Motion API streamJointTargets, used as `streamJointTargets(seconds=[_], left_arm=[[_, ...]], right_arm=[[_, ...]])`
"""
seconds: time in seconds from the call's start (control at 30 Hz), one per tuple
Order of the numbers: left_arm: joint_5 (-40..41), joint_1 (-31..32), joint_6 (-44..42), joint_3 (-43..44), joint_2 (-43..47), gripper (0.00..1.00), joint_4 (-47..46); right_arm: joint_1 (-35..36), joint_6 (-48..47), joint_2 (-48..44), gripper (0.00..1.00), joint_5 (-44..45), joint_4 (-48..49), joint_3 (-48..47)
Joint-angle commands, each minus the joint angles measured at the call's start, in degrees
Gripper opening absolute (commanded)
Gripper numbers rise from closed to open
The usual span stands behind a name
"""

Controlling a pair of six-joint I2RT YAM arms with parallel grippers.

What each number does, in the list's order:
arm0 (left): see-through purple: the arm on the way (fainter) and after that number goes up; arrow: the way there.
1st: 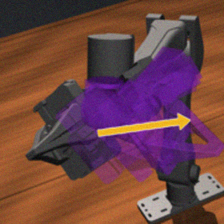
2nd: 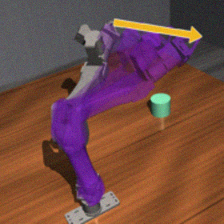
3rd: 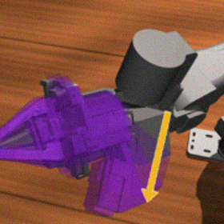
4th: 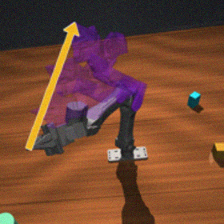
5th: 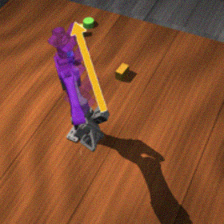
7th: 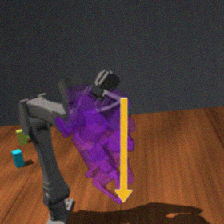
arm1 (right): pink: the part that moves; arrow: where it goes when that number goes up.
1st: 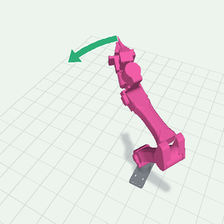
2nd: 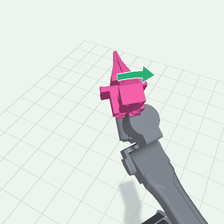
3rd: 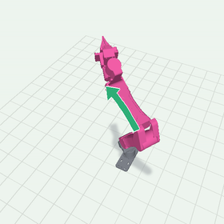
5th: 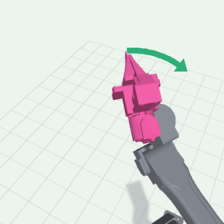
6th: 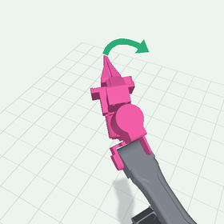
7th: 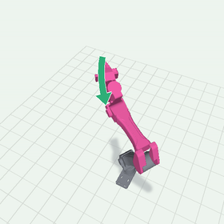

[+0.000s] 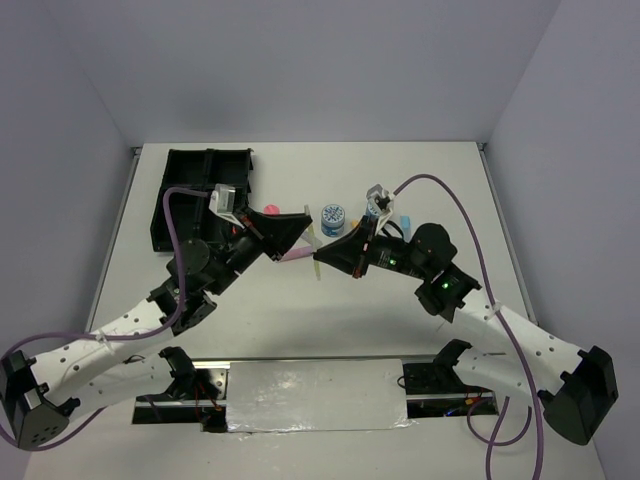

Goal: Sort the stationery into containers
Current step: Close the pen cap on the pen.

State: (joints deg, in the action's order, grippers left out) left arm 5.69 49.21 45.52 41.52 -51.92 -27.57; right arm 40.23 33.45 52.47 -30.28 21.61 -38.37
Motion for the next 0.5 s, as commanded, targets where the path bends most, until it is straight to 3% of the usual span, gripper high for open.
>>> streamJointTargets(seconds=[0.0,0.3,0.43,0.47], left_arm=[[-9.8,2.7,1.4,-3.9,-1.3,0.00,12.3],[-10.5,3.0,1.7,-4.0,-2.8,0.00,11.5],[-7.6,2.9,-0.1,0.0,-2.0,0.00,17.4],[-6.8,3.0,-1.0,2.0,-1.2,0.16,18.6]], right_arm=[[-2.9,-0.5,-0.8,0.00,6.8,16.0,-9.3],[-4.2,0.3,0.7,0.00,4.6,16.5,-11.7],[-4.1,-1.3,1.4,0.00,-1.3,18.6,-9.6],[-4.2,-1.5,1.6,0.00,-2.4,19.8,-7.9]])
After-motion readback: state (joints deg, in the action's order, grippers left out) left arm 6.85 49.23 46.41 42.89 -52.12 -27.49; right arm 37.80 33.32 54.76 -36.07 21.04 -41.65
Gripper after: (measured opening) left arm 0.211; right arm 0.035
